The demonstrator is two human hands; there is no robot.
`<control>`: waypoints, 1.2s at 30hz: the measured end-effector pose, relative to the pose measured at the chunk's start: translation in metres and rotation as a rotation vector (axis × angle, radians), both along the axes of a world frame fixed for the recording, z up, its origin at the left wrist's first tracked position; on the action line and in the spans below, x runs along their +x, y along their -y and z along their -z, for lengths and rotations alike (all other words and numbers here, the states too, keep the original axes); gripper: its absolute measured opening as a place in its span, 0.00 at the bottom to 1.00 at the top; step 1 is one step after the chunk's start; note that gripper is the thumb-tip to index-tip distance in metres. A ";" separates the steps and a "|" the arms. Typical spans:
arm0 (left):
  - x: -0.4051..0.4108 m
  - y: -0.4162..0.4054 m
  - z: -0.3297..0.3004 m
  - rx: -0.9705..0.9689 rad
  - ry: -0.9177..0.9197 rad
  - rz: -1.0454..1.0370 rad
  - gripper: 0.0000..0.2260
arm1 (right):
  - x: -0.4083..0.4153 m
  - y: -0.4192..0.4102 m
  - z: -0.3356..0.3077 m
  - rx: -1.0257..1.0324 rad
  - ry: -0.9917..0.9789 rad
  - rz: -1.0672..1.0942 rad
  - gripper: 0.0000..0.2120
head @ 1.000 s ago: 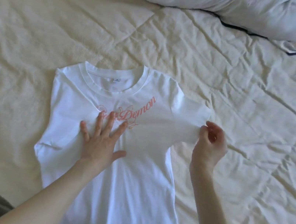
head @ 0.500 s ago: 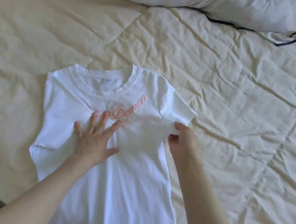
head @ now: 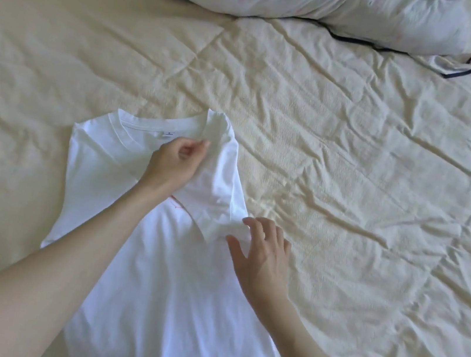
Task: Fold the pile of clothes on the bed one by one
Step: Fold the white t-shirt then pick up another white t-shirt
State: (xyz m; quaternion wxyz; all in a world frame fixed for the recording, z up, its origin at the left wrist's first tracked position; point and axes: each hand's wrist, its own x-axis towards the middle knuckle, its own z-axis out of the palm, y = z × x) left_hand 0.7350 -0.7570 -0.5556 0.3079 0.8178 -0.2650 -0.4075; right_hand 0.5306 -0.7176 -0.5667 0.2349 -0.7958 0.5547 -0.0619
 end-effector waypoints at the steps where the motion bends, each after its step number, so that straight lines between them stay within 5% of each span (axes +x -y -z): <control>1: -0.003 0.010 0.001 0.001 0.009 0.063 0.14 | 0.000 0.002 0.002 0.010 -0.019 -0.006 0.20; 5: -0.015 0.043 0.002 0.010 0.023 0.229 0.18 | 0.007 0.000 0.011 -0.107 -0.107 -0.160 0.27; 9: -0.021 0.062 0.010 -0.066 -0.043 0.168 0.05 | 0.009 0.013 0.020 -0.260 0.120 -0.092 0.09; 12: -0.028 0.067 0.019 -0.075 -0.046 0.192 0.07 | -0.004 0.025 0.022 -0.266 0.253 -0.063 0.05; 17: -0.033 0.062 0.027 -0.112 -0.127 0.169 0.16 | -0.008 0.020 0.028 -0.223 -0.018 -0.186 0.30; 24: -0.021 0.052 0.034 -0.046 0.213 0.361 0.08 | 0.011 0.047 0.042 -0.464 0.006 -0.383 0.18; 27: -0.017 0.051 0.034 -0.074 0.035 0.329 0.03 | -0.010 0.057 0.045 -0.468 0.042 -0.455 0.19; 31: -0.025 0.058 0.029 -0.088 -0.113 0.348 0.16 | -0.041 0.063 0.046 -0.453 0.014 -0.505 0.22; 36: -0.031 0.058 0.032 -0.097 0.207 0.461 0.18 | -0.035 0.055 0.050 -0.404 0.015 -0.567 0.17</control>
